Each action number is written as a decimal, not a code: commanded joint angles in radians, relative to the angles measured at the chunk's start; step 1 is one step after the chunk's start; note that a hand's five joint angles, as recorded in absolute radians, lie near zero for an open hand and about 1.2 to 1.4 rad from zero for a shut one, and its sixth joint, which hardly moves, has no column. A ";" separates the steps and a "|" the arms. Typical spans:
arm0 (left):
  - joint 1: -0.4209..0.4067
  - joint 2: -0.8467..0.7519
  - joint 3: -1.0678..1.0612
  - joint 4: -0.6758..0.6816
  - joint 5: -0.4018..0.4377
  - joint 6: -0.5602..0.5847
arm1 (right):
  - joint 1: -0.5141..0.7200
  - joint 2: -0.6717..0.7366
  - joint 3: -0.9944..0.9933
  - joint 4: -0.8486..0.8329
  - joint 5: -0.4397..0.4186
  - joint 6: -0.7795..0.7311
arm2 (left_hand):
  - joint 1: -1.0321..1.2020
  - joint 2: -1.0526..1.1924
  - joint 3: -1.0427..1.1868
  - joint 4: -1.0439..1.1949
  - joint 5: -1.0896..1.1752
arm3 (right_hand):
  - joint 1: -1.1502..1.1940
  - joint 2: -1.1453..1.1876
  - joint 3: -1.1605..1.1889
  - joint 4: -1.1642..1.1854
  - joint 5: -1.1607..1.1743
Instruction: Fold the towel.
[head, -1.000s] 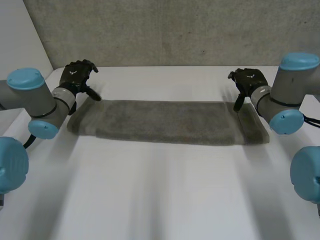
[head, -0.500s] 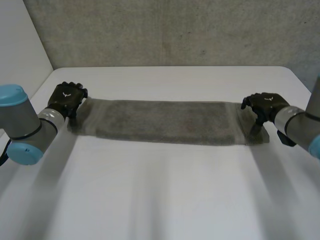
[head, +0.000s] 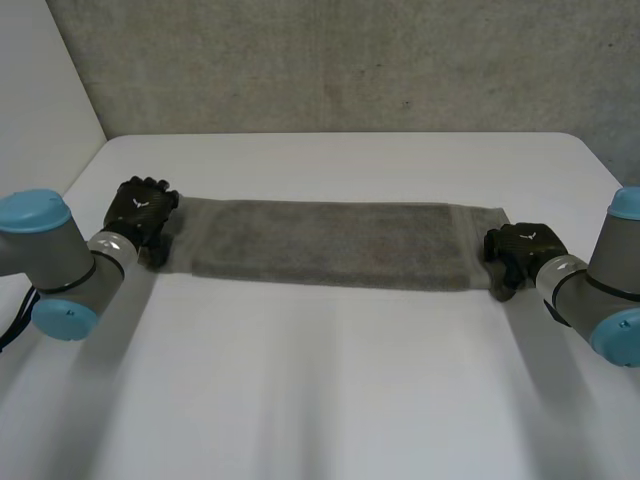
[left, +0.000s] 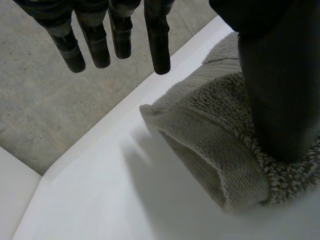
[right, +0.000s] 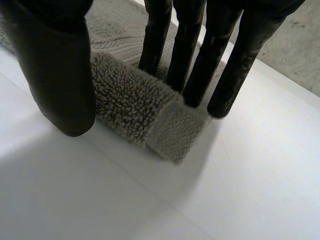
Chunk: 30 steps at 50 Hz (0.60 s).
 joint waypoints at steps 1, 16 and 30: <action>0.000 0.023 -0.018 -0.014 -0.004 -0.006 | -0.002 0.002 -0.007 -0.006 0.005 -0.001 | -0.045 -0.044 -0.046 -0.050 -0.025 | 0.430 0.431 0.435 0.431 0.493; 0.019 0.274 -0.147 -0.108 -0.008 -0.119 | -0.170 -0.125 0.041 0.025 0.000 -0.171 | -0.060 -0.058 -0.061 -0.065 -0.040 | 0.447 0.448 0.452 0.447 0.509; 0.047 0.363 -0.273 -0.108 -0.001 -0.139 | -0.229 -0.156 -0.092 0.187 -0.018 -0.292 | -0.063 -0.061 -0.064 -0.068 -0.043 | 0.447 0.448 0.452 0.447 0.509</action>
